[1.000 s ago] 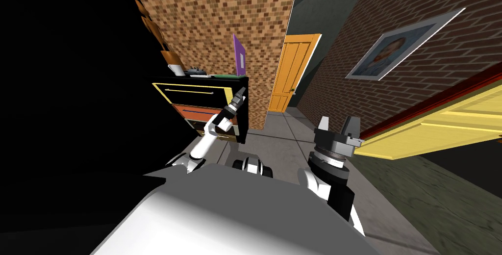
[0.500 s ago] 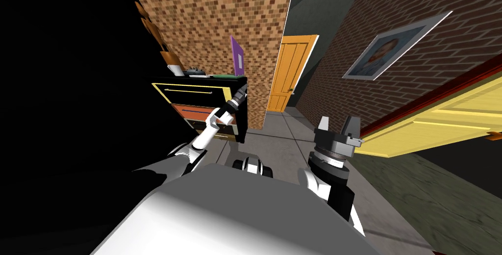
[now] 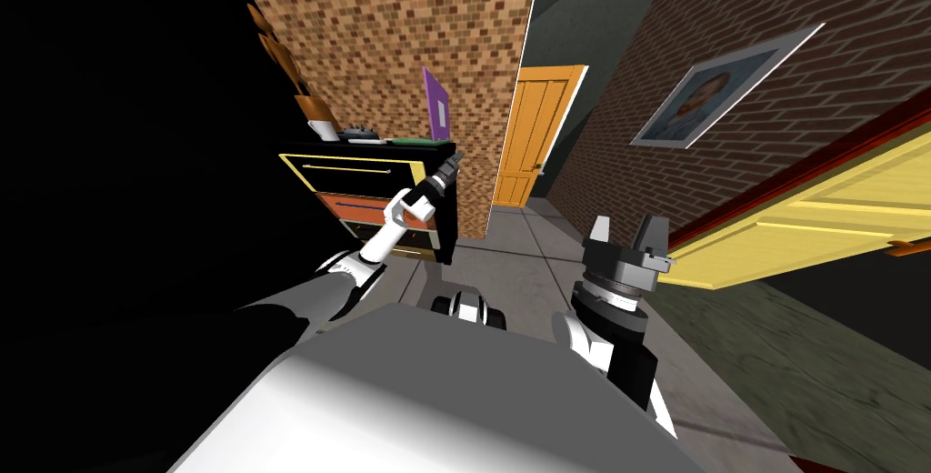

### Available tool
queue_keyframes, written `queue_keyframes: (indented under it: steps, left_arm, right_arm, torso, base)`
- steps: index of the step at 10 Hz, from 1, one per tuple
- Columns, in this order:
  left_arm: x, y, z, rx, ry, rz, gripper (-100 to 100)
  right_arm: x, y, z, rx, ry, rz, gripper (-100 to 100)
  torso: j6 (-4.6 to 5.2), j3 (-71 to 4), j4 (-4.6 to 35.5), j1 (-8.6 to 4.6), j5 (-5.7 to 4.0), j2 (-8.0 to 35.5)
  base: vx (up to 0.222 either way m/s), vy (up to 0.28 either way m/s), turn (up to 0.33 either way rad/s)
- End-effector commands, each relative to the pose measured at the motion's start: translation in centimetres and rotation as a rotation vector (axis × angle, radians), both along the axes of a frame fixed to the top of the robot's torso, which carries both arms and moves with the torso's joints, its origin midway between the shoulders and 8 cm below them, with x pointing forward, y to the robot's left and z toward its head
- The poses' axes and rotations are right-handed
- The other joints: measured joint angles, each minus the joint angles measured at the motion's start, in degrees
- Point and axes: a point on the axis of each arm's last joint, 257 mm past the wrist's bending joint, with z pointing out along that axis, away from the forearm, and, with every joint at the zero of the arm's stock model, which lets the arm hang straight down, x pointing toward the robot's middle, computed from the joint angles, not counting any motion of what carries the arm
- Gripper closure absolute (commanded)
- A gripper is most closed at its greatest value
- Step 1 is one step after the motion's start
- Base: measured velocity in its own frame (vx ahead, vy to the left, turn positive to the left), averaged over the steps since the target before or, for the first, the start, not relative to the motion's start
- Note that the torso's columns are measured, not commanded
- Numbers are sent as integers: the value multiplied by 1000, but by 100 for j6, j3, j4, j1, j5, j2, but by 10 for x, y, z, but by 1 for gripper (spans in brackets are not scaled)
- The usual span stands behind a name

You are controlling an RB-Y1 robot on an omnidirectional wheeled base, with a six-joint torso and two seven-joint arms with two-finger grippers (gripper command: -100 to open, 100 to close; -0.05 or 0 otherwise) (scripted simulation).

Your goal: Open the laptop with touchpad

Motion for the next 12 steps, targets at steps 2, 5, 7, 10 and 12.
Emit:
queue_keyframes:
  steps: [2,5,7,10,12]
  left_arm:
    - [18,0,18,44,15,26,-100]
    - [32,2,33,81,27,55,-100]
    - [48,12,35,115,61,95,-100]
    - [59,19,51,146,73,131,-100]
    - [70,30,62,172,91,173,-100]
  right_arm:
    - [0,0,0,0,0,0,0]
    - [0,0,0,0,0,0,0]
    - [0,0,0,0,0,0,0]
    - [0,0,0,0,0,0,0]
    - [0,0,0,0,0,0,0]
  torso:
    - [1,1,0,-5,-1,2]
    - [0,-1,-1,0,0,-1]
    - [0,1,1,2,0,2]
    - [0,2,1,3,1,3]
    - [0,1,0,-1,-1,1]
  base:
    - [-11,-40,-11]
    - [-1,-26,-6]
    - [4,-27,-5]
    - [5,-28,-4]
    - [17,-35,-5]
